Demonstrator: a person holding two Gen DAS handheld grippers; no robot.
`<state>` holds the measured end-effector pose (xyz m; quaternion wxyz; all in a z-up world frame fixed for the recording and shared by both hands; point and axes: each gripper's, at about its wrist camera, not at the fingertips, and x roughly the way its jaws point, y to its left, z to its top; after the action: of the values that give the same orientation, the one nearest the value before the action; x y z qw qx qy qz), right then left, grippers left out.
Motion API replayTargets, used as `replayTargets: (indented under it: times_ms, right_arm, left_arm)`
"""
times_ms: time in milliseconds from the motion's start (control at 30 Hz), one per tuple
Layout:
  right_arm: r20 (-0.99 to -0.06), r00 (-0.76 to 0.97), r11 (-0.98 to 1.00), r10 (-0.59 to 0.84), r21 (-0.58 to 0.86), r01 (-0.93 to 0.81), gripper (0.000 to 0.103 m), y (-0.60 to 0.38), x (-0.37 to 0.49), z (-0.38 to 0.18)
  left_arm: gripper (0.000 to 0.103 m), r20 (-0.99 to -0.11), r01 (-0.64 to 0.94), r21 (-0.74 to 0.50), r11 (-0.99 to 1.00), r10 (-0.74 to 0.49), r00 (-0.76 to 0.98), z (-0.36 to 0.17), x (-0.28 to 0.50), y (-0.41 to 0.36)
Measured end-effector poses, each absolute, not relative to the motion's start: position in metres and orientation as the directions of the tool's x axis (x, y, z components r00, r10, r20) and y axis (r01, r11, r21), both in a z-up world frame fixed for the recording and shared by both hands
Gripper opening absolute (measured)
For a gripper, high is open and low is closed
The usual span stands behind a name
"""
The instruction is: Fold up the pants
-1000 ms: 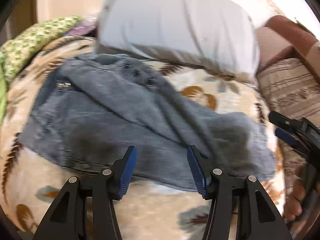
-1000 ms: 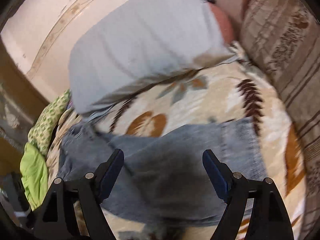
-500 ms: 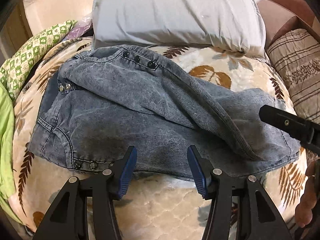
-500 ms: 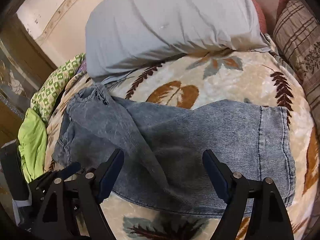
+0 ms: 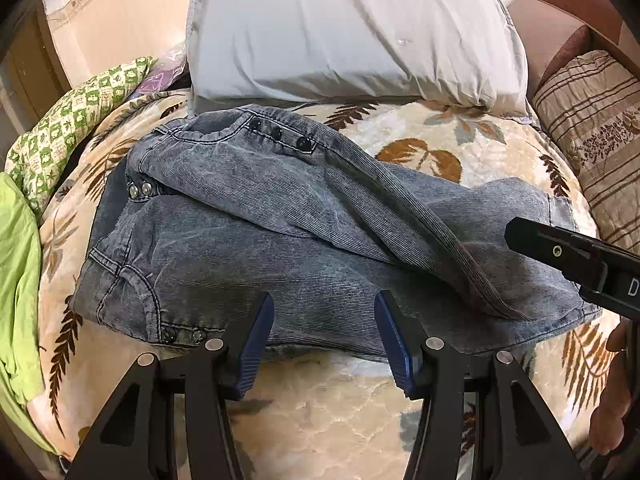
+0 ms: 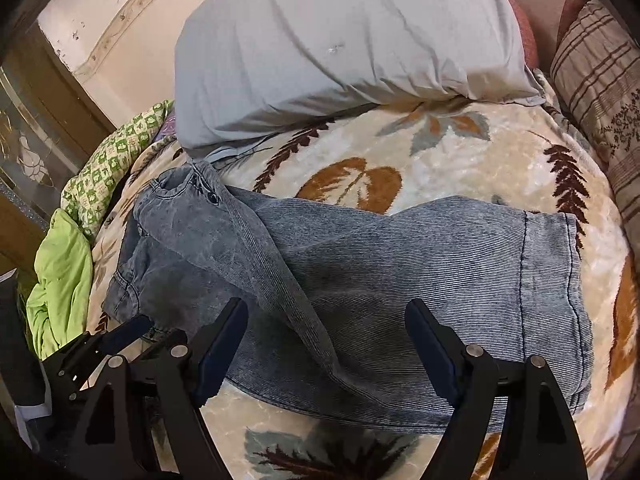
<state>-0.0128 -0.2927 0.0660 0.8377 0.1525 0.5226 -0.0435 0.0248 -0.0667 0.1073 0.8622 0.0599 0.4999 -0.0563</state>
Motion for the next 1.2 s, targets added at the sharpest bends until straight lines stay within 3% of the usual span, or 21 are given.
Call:
replayTargets:
  times_ms: [533,1200]
  right_arm:
    - [-0.918,0.382,0.965,-0.103,0.000,0.262,0.082,-0.278,-0.015,0.059]
    - [-0.904,0.419,0.974,-0.083,0.016,0.228,0.082,-0.269,-0.016,0.066]
  left_arm:
    - [0.052,-0.896,0.143,0.041,0.989,-0.027,0.444,0.091,0.038,-0.063]
    - [0.052,-0.885,0.148,0.085,0.985,0.006,0.465,0.092,0.034,-0.067]
